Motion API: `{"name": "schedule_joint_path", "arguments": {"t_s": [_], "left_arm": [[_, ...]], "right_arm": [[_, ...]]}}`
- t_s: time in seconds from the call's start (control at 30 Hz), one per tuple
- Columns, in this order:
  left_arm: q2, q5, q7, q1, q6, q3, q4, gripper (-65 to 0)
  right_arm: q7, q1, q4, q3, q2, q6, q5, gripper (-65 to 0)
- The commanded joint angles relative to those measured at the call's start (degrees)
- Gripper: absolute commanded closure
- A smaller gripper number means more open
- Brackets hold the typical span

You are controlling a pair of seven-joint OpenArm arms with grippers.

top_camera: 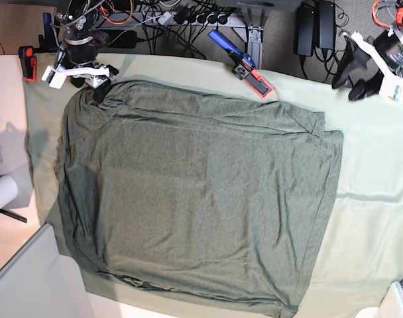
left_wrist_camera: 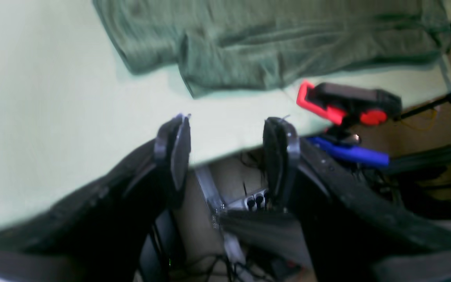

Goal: Fold the T-shirt properly
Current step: 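Pinch the shirt corners, right gripper at one, left gripper at the other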

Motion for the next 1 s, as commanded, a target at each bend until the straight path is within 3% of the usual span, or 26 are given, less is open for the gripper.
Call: {"name": "schedule_joint_path", "arguments": {"t_s": [0.0,0.23,0.37,0.8,0.97], "left_arm": [[-0.28,-0.98,-1.01,-0.17,-0.68,-0.15,-0.09,-33.6],[-0.26,-0.94,-0.94,-4.76,-0.7,3.26,-4.0,-34.1],[-0.26,0.79,-1.01,-7.06,-0.63,6.1,-6.45,-41.3],[-0.07,0.55,-0.63,-16.13,-0.61,10.1,-14.25,-41.3],[1.66,2.93,-1.46,-18.88,0.31,12.83,-16.63,-41.2]], "right_arm": [[1.11,0.13,0.76,0.07,0.61,0.85,0.46,-44.1],[1.14,0.09,0.76,0.07,0.61,0.83,0.46,-44.1],[1.14,0.13,0.76,0.07,0.61,0.83,0.44,-44.1],[1.16,0.15,0.76,0.07,0.61,0.81,-1.27,-44.1],[1.16,0.28,0.76,0.07,0.61,0.81,-1.27,-44.1]]}}
